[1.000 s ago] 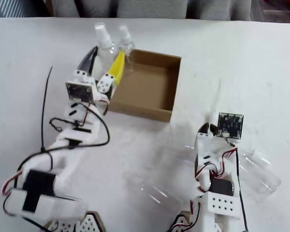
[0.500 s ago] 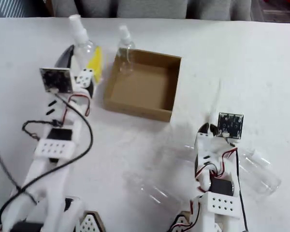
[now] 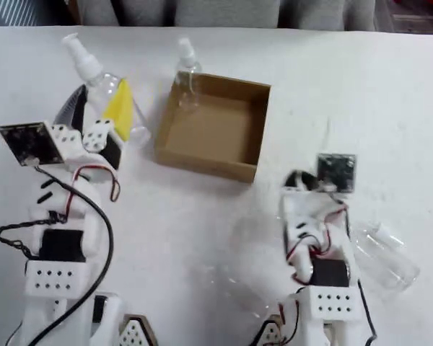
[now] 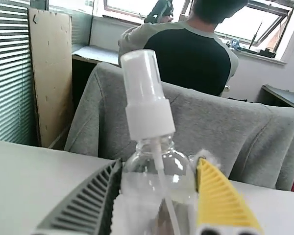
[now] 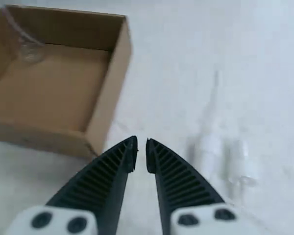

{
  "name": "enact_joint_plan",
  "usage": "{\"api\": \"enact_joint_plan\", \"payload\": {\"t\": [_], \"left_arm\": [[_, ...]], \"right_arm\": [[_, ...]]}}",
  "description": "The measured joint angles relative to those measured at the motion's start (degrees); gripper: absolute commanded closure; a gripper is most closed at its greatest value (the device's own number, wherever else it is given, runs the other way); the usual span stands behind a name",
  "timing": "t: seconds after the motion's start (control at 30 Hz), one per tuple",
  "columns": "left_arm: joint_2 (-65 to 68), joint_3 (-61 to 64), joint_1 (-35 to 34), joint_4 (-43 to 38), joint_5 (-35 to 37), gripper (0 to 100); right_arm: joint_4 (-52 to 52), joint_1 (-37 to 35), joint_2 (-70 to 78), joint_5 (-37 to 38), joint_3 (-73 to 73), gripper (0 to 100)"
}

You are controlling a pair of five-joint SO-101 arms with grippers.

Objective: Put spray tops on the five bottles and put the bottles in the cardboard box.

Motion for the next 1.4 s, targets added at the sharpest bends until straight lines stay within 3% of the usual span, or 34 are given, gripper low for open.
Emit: {"api": "enact_joint_plan", "payload": {"t": [0.27, 0.53, 0.8, 1.1, 1.4], "left_arm": [[-0.1, 5.6, 4.7, -2.3, -1.6, 98], [-0.1, 10.1, 11.4, -5.4, -5.2, 98], [-0.1, 13.0, 14.4, -5.5, -5.5, 98], [-1.2, 13.4, 14.5, -5.5, -5.5, 98], [-14.1, 18.5, 14.6, -5.5, -9.6, 98]], "right_arm": [[16.6, -27.2, -12.8, -0.1, -8.3, 98.1], [5.2, -49.0, -25.8, 12.7, 9.0, 98.2], [-13.6, -48.9, -25.3, 13.2, 15.7, 98.2], [-17.8, -44.1, -24.9, 13.2, 15.7, 98.2], [-32.2, -44.4, -5.5, 13.2, 15.1, 98.2]]}}
